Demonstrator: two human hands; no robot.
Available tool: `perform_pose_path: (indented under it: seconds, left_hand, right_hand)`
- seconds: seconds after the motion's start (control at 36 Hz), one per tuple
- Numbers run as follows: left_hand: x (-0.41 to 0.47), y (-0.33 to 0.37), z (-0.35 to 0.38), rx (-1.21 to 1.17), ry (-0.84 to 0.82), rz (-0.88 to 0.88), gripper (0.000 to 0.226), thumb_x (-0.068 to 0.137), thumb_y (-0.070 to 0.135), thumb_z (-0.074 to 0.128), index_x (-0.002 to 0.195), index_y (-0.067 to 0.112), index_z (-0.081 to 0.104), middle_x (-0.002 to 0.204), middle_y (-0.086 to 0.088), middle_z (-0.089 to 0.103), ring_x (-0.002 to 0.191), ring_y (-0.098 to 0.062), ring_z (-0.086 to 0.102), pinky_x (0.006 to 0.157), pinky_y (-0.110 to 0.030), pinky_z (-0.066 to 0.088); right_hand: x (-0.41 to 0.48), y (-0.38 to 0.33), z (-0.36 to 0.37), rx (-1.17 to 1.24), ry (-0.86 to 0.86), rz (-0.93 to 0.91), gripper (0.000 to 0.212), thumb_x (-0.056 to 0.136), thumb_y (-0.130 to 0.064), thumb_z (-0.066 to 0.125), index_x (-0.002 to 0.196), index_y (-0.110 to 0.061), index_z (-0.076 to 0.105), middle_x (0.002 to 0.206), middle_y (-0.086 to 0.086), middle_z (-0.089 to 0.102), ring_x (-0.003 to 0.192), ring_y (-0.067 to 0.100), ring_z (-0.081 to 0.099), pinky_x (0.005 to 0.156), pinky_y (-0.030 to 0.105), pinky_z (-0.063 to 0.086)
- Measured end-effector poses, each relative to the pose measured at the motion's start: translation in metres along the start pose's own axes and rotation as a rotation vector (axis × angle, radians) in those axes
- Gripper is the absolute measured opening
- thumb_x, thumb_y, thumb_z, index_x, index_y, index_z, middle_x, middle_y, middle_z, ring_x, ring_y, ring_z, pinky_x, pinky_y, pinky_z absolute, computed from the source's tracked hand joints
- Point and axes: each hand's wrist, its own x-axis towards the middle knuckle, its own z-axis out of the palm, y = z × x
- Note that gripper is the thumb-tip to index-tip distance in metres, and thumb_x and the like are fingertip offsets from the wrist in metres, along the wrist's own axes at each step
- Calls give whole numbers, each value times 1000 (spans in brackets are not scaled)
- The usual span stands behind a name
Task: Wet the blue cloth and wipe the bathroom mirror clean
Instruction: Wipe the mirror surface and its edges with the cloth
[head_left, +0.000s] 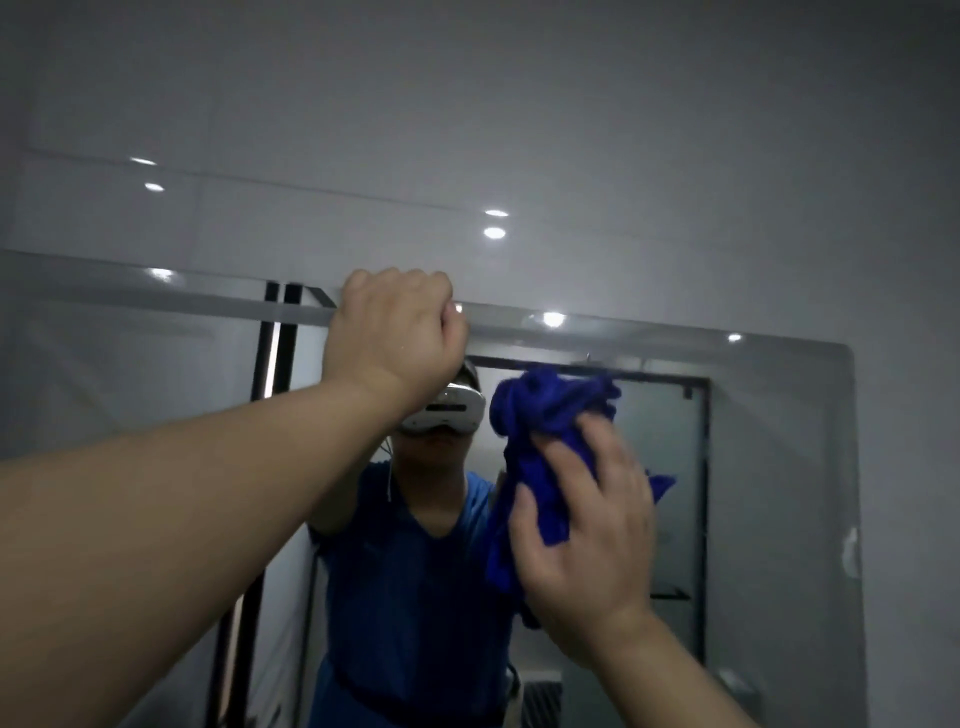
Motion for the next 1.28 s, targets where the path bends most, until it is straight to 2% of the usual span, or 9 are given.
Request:
perform_pose_path:
  seconds: [0.14,0.28,0.5,0.67,0.86,1.0,1.08,1.17,1.28]
  left_hand:
    - [1,-2,1,-12,18,-2,30,101,31,39,76,19,51,66,4,47,64,-23,46,76,-43,41]
    - [1,-2,4,15,29,10,27,100,30,41,79,19,52,69,3,49,67,-24,46,73,-40,32]
    - [2,-2,5,13,50,-4,25,97,30,41,78,18,50,71,1,50,68,-24,44,75,-39,26]
    - [3,-4,3,-12,25,-7,27,98,30,39,80,17,54,71,0,51,69,-26,47,78,-43,36]
    - [2,-4,3,-27,44,10,26,99,31,40,79,18,50,72,1,50,70,-25,45,76,-40,29]
    - [1,-3,3,-35,21,8,27,101,31,40,81,19,53,71,3,50,68,-23,47,75,-40,33]
    - [1,-2,2,-50,-3,-12,27,100,31,40,83,19,56,73,2,51,71,-25,50,79,-43,41]
    - [1,0,2,-59,-11,-16,26,99,32,40,82,19,56,73,2,51,71,-26,50,79,-42,39]
    - [2,-2,3,-71,-19,-31,28,99,32,40,81,19,56,72,3,51,71,-24,50,81,-43,41]
  right_hand:
    - [-61,34,-10,25,40,-75,45,87,-35,68,125,-14,78,145,13,58,132,37,60,106,57,51]
    - [-61,101,-44,-93,175,246,53,92,-36,58,117,8,75,138,32,60,115,50,65,105,53,51]
    - [85,100,-57,-37,470,665,47,98,-40,53,139,-17,58,154,13,47,130,31,57,108,41,44]
    - [104,25,-1,-73,289,384,48,95,-43,52,134,-18,64,154,14,51,137,34,51,112,41,40]
    - [-20,-42,24,59,-144,-97,44,83,-34,76,123,-16,76,148,13,58,140,34,57,108,44,51]
    - [-73,-23,8,160,-144,-273,35,80,-34,78,111,-21,83,137,8,71,141,25,60,110,45,54]
    - [-81,6,-12,168,-136,-350,38,71,-32,84,108,-26,76,133,7,72,139,21,61,109,43,54]
    - [-71,46,-32,125,-93,-339,33,80,-35,77,108,-22,67,139,10,62,134,25,62,113,36,50]
    - [-14,75,-32,16,76,41,41,87,-35,63,107,0,71,133,24,59,116,42,63,105,42,51]
